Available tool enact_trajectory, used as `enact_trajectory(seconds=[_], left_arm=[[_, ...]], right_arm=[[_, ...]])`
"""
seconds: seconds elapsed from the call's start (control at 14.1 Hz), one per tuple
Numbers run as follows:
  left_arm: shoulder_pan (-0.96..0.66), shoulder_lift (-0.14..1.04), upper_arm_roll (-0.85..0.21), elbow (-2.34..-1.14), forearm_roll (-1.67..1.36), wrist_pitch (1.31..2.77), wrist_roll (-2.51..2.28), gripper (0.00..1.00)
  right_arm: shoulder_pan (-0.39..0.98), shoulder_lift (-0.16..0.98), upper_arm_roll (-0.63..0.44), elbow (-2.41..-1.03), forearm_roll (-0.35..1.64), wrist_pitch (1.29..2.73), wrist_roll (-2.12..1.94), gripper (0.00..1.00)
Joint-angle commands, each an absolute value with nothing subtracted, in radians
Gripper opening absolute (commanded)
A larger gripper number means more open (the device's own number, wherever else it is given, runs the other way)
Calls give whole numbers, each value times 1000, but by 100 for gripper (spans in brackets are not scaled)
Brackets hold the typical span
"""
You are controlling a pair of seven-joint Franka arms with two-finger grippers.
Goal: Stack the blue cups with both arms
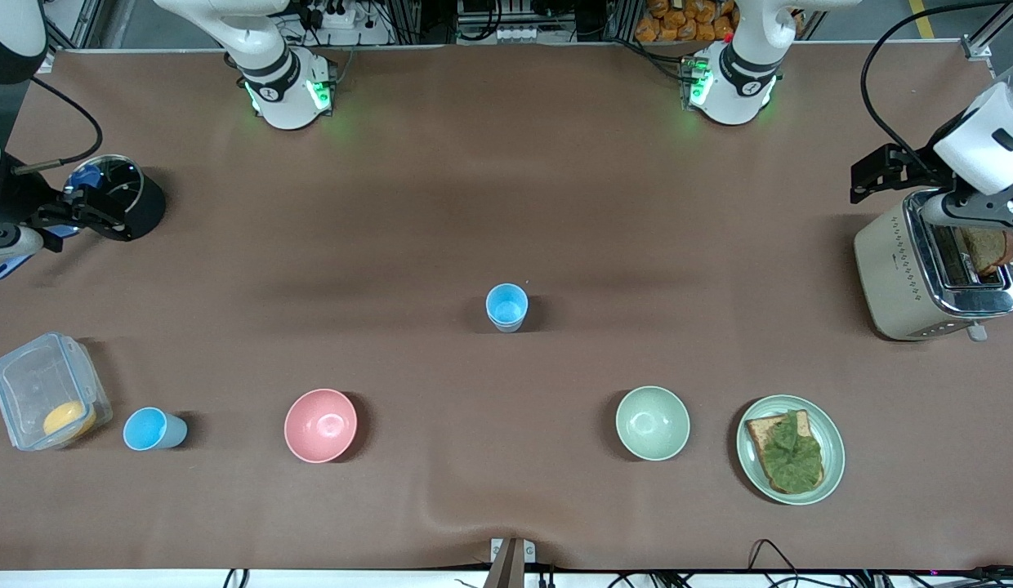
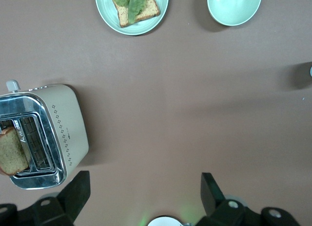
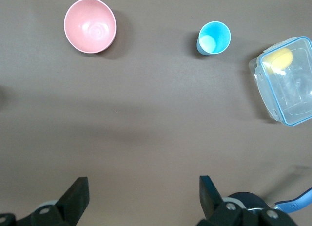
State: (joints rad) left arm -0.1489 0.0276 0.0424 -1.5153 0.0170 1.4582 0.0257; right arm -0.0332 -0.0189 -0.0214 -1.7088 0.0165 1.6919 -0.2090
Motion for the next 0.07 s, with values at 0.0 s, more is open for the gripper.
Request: enact_trajectory(seconds=[0.0], left_arm=[[-150, 44, 43, -1489, 9, 1473, 5, 100]], right_arm=[[-54, -9, -6, -1686, 3, 1675, -218, 100]])
